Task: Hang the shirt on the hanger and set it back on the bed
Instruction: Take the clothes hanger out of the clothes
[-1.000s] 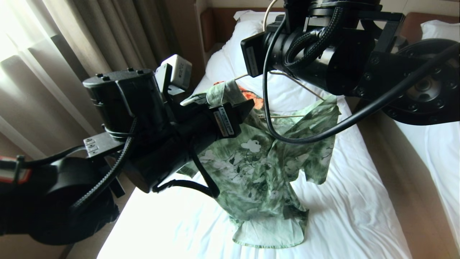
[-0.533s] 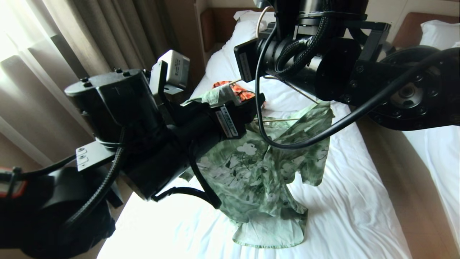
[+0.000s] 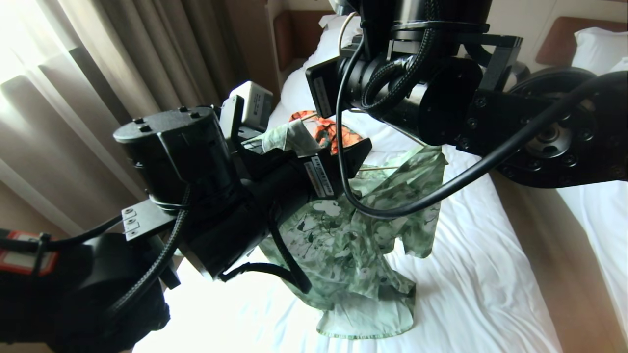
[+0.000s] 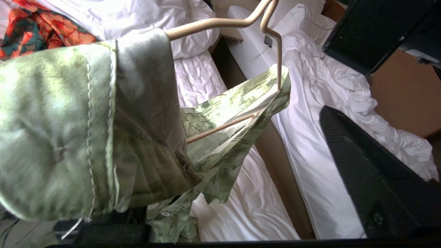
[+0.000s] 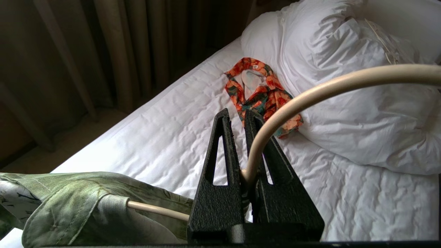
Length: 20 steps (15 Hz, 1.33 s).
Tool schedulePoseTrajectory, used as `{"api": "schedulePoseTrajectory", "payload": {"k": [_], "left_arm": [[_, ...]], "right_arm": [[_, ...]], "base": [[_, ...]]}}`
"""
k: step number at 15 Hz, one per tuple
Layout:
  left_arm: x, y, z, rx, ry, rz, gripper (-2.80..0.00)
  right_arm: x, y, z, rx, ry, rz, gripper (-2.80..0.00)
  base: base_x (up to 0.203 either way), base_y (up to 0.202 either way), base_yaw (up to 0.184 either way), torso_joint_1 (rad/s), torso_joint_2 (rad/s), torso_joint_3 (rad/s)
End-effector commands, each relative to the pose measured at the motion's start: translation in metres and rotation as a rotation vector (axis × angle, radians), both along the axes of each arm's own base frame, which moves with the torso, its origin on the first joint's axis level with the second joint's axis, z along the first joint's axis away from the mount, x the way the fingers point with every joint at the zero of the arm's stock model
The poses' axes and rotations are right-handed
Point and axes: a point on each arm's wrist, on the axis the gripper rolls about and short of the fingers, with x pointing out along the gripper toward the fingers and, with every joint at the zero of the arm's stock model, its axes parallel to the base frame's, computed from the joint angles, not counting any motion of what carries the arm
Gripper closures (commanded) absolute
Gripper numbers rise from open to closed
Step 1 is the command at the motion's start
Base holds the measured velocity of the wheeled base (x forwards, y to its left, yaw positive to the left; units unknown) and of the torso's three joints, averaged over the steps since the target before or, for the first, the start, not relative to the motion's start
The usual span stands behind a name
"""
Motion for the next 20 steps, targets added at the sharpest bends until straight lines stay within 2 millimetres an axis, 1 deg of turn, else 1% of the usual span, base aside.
{"api": "schedulePoseTrajectory", "payload": {"k": [1, 5, 9, 11, 14, 18, 20], "left_arm": [[0.001, 0.001, 0.001, -0.006, -0.003, 0.006, 0.0], [0.003, 0.004, 0.003, -0.011, -0.008, 0.019, 0.0], [0.012, 0.013, 0.005, -0.016, -0.018, 0.061, 0.0], [0.012, 0.019, 0.012, -0.039, -0.045, 0.075, 0.0], [0.01, 0.02, 0.013, -0.042, -0.047, 0.072, 0.0], [0.009, 0.017, 0.008, -0.027, -0.037, 0.048, 0.0], [0.005, 0.012, 0.005, -0.018, -0.027, 0.025, 0.0]], "right_arm": [[-0.003, 0.003, 0.0, 0.001, -0.002, 0.007, 0.0], [-0.002, 0.003, 0.0, 0.0, -0.001, 0.007, 0.0], [-0.001, 0.0, 0.0, 0.001, 0.001, -0.015, 0.0], [0.008, -0.01, 0.003, 0.008, -0.005, -0.048, 0.0], [0.02, -0.025, 0.006, 0.017, -0.016, -0.096, 0.0], [0.028, -0.041, 0.013, 0.027, -0.033, -0.138, 0.0], [0.031, -0.046, 0.019, 0.037, -0.053, -0.152, 0.0]], "base": [[0.0, 0.0, 0.0, 0.0, 0.0, 0.0], [0.0, 0.0, 0.0, 0.0, 0.0, 0.0], [0.0, 0.0, 0.0, 0.0, 0.0, 0.0], [0.0, 0.0, 0.0, 0.0, 0.0, 0.0], [0.0, 0.0, 0.0, 0.0, 0.0, 0.0], [0.0, 0.0, 0.0, 0.0, 0.0, 0.0], [0.0, 0.0, 0.0, 0.0, 0.0, 0.0]]}}
